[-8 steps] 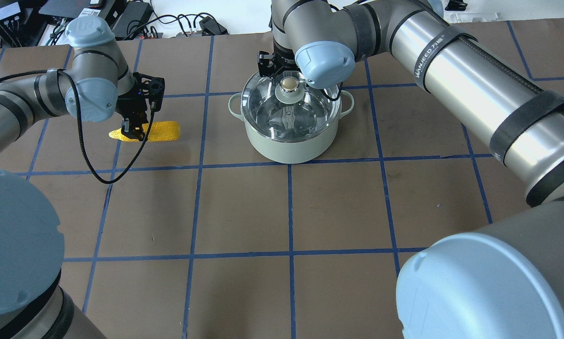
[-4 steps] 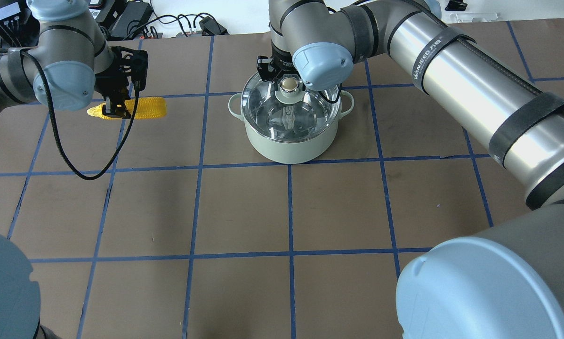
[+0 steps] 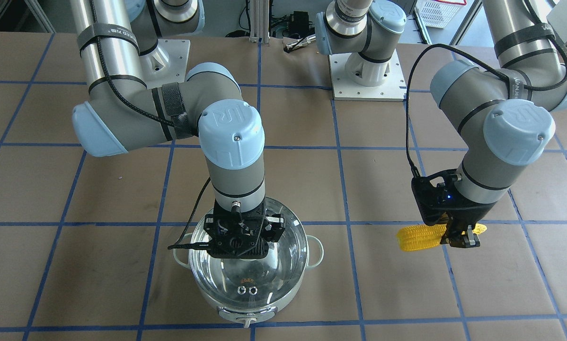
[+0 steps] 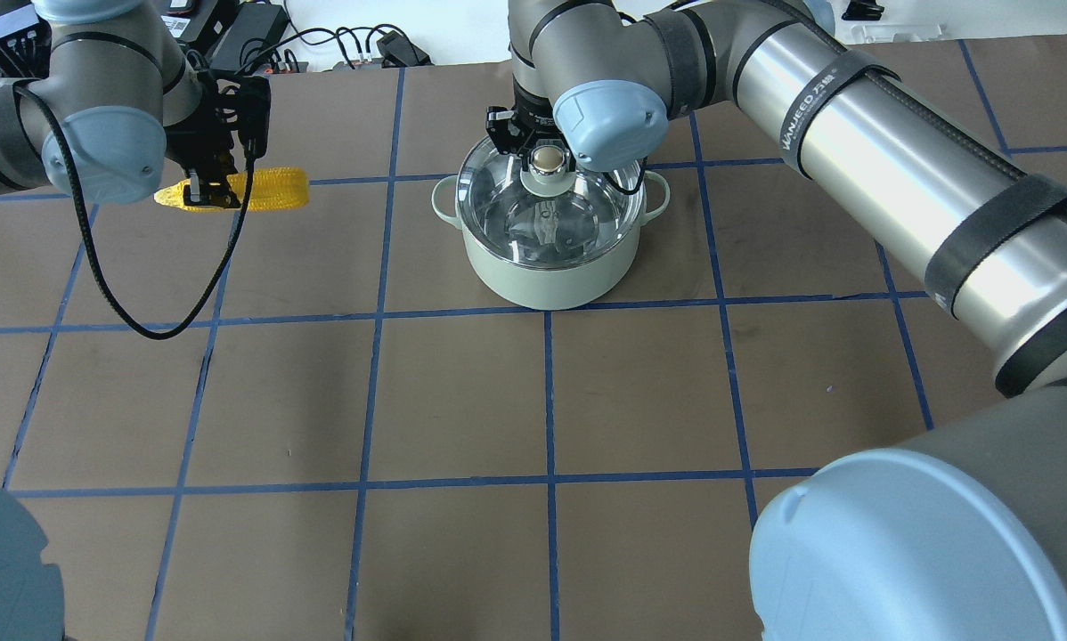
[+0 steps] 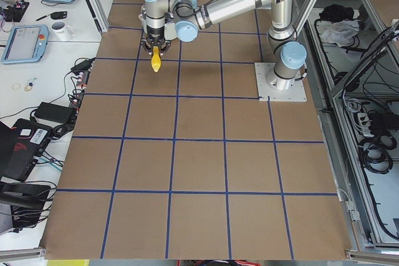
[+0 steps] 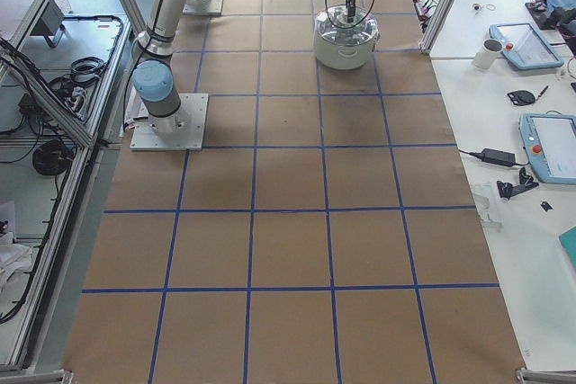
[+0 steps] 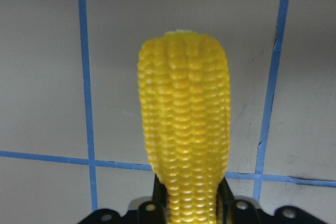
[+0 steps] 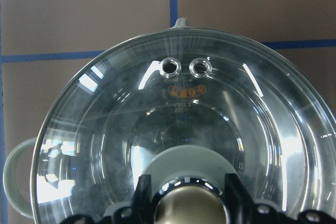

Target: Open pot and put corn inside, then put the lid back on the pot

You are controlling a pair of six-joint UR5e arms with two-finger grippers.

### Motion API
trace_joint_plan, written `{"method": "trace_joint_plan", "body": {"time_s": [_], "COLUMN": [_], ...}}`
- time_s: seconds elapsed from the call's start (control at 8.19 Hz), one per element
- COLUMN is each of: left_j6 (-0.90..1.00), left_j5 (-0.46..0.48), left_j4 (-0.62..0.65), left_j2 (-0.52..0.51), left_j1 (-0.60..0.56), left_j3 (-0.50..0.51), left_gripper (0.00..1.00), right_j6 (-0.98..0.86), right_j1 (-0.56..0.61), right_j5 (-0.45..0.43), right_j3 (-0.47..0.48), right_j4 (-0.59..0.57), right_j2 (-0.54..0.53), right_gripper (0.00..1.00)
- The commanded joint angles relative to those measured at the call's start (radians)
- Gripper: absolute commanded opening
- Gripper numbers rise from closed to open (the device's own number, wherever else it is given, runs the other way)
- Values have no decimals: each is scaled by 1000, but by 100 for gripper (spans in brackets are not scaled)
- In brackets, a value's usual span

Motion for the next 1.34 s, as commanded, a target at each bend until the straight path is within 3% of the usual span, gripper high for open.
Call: {"method": "trace_joint_plan", "body": {"time_s": [0.0,0.37,0.73,0.98,1.22], "left_j6": [-98,-123,-281,-394,-467], "left_j5": [-9,-5,-5,-5,0], "left_j4": [3,4,6,67,127], "left_j2": [1,3,4,10,15], "left_j1": [-15,-44,-134,-234,-326], "left_j3": [1,1,4,21,33], "left_gripper": [0,0,0,0,0], "right_j6": [4,-43,-179,-253,-315], "right_j1": [0,-18,-142,-175,-212], "right_j5": [-2,-19,32,37,34], "right_j3": [0,-6,15,110,144], "right_j4": [0,32,312,348,377], "right_j2": [-5,-95,-325,-428,-481], "right_gripper": [37,33,33,30,30]}}
